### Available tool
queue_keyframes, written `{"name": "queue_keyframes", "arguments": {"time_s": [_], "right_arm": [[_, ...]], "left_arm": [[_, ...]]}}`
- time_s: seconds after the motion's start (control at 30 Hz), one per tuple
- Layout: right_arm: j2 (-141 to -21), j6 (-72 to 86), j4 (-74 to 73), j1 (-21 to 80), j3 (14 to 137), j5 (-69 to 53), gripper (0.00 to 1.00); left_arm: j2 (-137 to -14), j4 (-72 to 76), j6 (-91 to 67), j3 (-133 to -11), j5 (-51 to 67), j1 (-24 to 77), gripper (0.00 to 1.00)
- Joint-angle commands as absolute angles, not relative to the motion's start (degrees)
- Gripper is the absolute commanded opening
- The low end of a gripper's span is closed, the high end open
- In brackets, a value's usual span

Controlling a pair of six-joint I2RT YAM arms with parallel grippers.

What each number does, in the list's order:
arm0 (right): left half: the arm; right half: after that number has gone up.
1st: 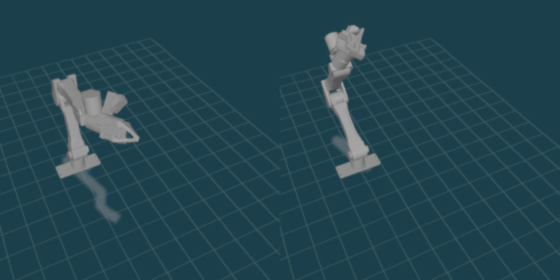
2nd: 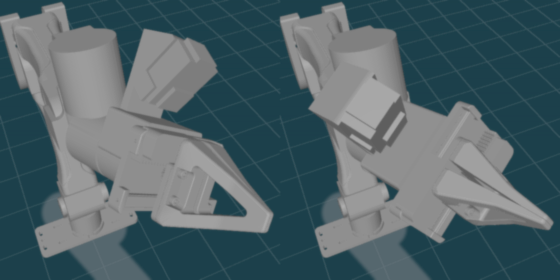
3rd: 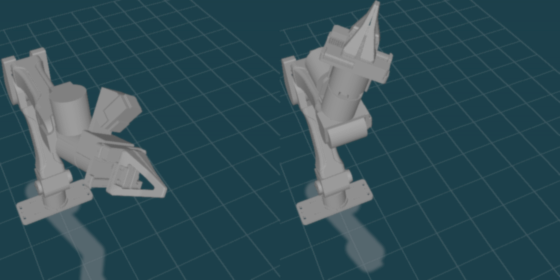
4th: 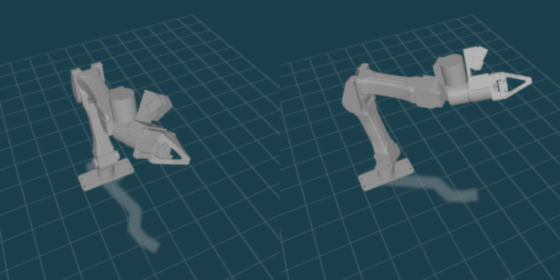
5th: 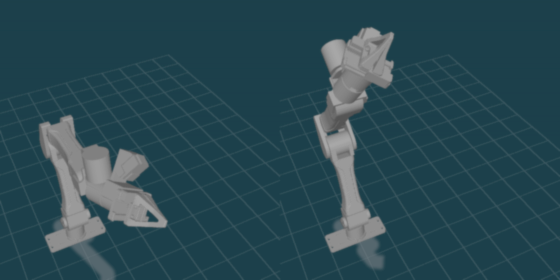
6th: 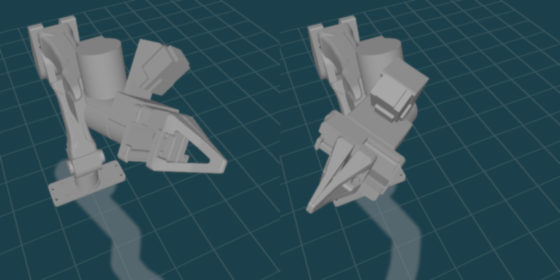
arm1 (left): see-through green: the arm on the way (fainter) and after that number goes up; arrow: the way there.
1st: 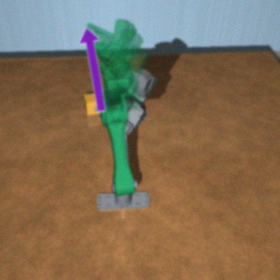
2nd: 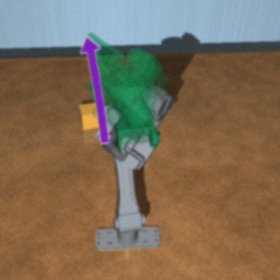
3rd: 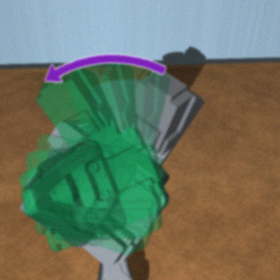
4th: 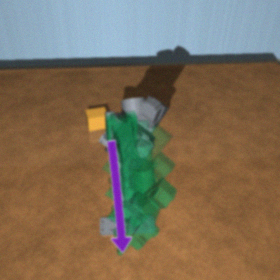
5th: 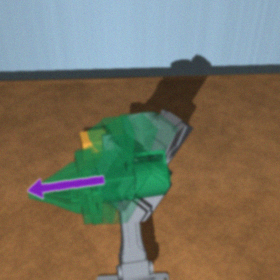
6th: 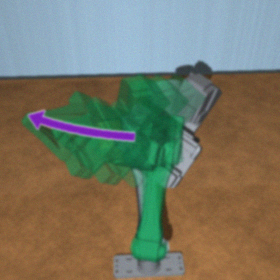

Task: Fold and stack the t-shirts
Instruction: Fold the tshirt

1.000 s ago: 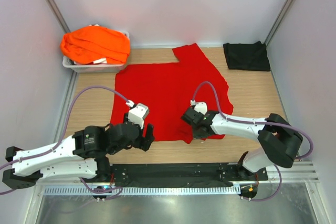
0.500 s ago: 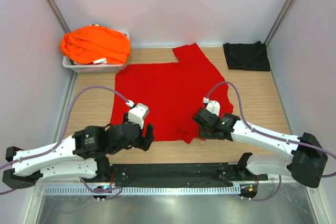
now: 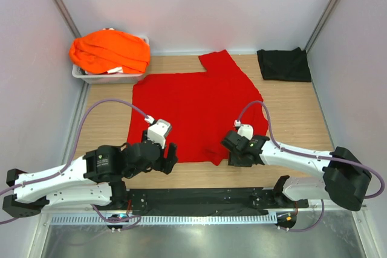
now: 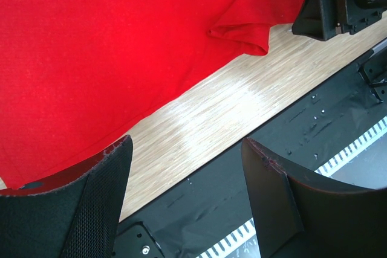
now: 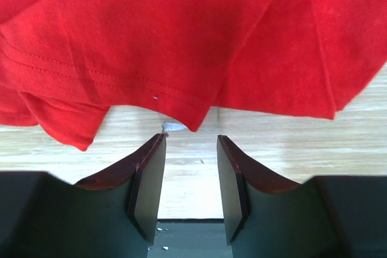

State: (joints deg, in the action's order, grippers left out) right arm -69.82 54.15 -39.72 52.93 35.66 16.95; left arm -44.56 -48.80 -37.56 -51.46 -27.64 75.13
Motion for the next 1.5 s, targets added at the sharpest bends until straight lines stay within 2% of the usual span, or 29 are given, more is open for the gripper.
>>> {"name": "queue_keyframes", "arguments": {"time_s": [0.0,0.4,0.6,0.8,0.87,1.03,1.23,1.47], "right_arm": [[-70.9,54.9,-36.2,52.6,35.4,17.8,0.46],[-72.5,52.6,-32.0,49.6,33.5,17.3,0.40],[-72.2,51.8,-31.6,48.9,33.4,16.9,0.25],[-69.8,52.1,-33.0,48.9,33.0,16.3,0.04],[-67.9,52.2,-35.0,48.9,33.4,16.8,0.01],[-61.3,52.4,-43.1,48.9,37.0,18.0,0.01],[-50.2,54.0,-55.3,48.9,42.2,23.5,0.01],[-39.5,57.7,-61.3,48.9,39.8,23.5,0.01]], "left_arm": [[-44.4,-48.8,-38.8,-51.4,-29.4,75.4,0.73],[-45.1,-48.9,-38.8,-51.5,-29.6,75.5,0.73],[-45.8,-49.0,-38.8,-51.6,-29.7,75.5,0.74],[-45.9,-49.1,-38.8,-51.6,-30.0,75.5,0.74],[-46.0,-49.1,-38.9,-51.6,-29.9,75.5,0.74],[-46.8,-53.1,-43.3,-54.0,-30.2,75.4,0.73],[-48.2,-61.8,-60.8,-53.3,-31.3,74.4,0.79],[-47.5,-65.7,-73.2,-47.0,-27.0,70.7,0.79]]}}
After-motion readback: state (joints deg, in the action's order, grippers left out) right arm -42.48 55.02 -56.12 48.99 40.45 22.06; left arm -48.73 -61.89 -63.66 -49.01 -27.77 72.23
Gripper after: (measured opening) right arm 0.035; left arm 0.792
